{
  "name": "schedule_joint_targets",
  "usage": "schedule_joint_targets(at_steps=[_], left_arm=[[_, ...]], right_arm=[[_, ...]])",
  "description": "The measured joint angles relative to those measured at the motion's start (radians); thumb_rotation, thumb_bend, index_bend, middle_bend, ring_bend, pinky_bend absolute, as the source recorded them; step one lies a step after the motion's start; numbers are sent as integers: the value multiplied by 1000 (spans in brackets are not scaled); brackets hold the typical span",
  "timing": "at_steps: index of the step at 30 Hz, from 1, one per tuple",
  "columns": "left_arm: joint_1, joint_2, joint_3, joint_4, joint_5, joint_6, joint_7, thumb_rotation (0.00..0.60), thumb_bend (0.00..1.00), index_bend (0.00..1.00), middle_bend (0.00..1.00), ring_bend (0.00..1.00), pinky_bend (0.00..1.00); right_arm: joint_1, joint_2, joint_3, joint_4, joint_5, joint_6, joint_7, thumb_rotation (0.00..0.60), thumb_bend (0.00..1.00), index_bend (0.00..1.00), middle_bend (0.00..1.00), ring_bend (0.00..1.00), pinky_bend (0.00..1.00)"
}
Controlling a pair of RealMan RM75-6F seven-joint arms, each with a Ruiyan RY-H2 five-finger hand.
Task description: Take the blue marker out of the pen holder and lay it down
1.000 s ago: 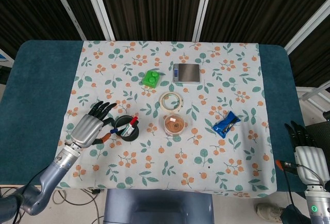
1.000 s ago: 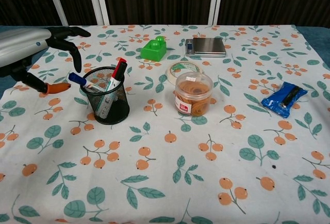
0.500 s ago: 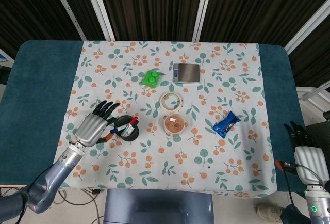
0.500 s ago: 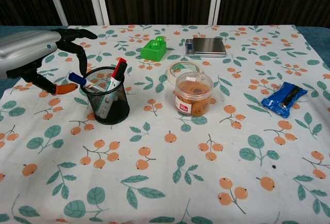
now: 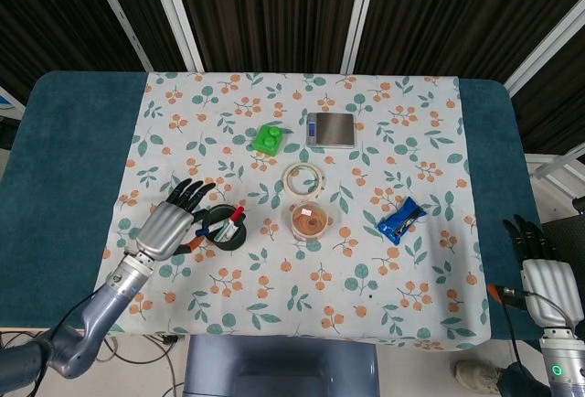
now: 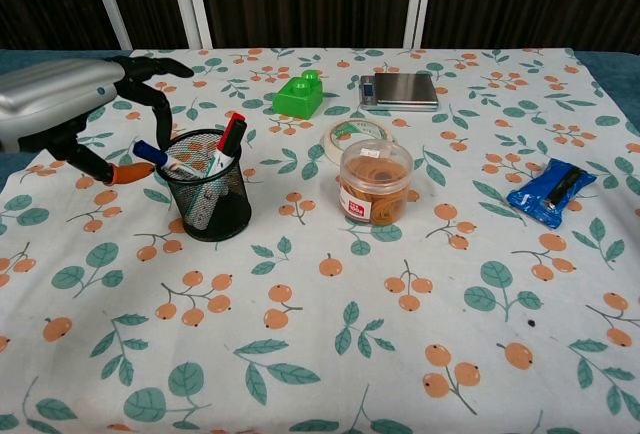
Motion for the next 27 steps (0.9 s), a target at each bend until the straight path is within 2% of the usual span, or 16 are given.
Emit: schedule_joint_targets(at_steps=[7, 19, 27], left_arm=[[-7, 1, 0, -7, -3, -1, 5, 600, 309, 530, 52, 0, 0], [-12, 21, 0, -32, -2, 8, 3, 600, 370, 554, 55, 0, 0], [4, 95, -4, -133, 27, 64, -9, 600, 371, 553, 55, 0, 0]], right_arm=[[0, 0, 0, -1, 1, -1, 2, 600, 110, 73, 0, 43, 169], [1, 1, 0, -3, 3, -3, 4, 600, 110, 73, 0, 43, 169], [1, 2, -2, -4, 0, -5, 4, 600, 110, 73, 0, 43, 169]])
